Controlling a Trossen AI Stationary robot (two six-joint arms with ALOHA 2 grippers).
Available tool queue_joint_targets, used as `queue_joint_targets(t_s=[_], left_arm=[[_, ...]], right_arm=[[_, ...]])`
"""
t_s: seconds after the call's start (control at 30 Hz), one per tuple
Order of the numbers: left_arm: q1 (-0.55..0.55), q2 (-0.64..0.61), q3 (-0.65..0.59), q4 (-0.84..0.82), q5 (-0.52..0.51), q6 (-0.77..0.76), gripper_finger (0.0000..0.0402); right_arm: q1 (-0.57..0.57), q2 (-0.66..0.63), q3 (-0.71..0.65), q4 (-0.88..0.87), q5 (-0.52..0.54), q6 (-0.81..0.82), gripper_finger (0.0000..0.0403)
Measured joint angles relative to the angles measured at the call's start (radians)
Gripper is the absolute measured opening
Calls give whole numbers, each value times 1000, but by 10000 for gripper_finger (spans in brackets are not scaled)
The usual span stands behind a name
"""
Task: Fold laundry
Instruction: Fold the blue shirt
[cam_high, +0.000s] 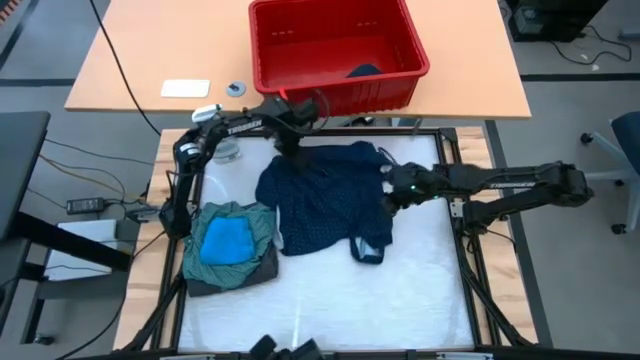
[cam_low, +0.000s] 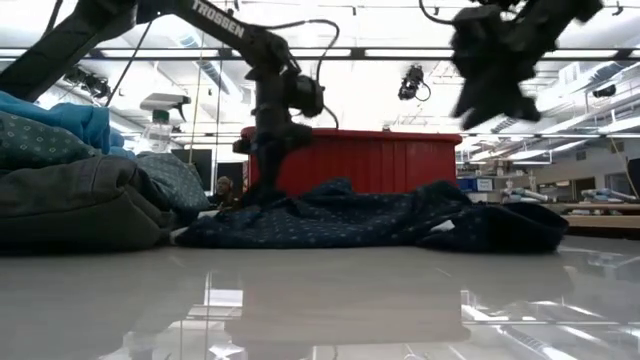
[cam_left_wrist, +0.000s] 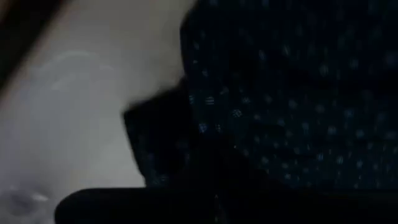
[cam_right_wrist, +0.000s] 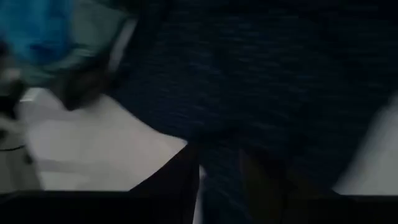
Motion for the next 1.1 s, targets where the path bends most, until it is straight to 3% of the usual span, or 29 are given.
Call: queue_joint_targets(t_s=[0.1, 0.2, 0.3, 0.5, 0.57, 0.67, 0.83, 0.97, 1.1], left_arm=[[-38, 0, -63, 3, 27, -29, 1], [-91, 0, -116, 21, 58, -64, 1], [-149, 0, -155, 56, 125, -95, 0], [-293, 0, -165, 109, 357, -189, 0], [-341, -12, -141, 110, 364, -207, 1], [-388, -51, -90, 139, 322, -233, 7], [-384, -116, -41, 281, 175, -264, 31], [-367, -133, -36, 519, 184, -262, 73], [-429, -94, -36, 782, 201, -197, 130]], right_arm=[[-27, 72, -101, 248, -66, -4, 114], [-34, 160, -178, 306, -65, 25, 92], [-29, 228, -243, 227, -74, 28, 59], [44, 206, -304, -33, -379, -109, 13], [70, 153, -293, -169, -395, -151, 8], [84, 48, -244, -241, -407, -203, 11], [60, -85, -181, -254, -360, -190, 37], [30, -158, -137, -269, -211, -182, 59], [-7, -210, -110, -290, -61, -165, 81]])
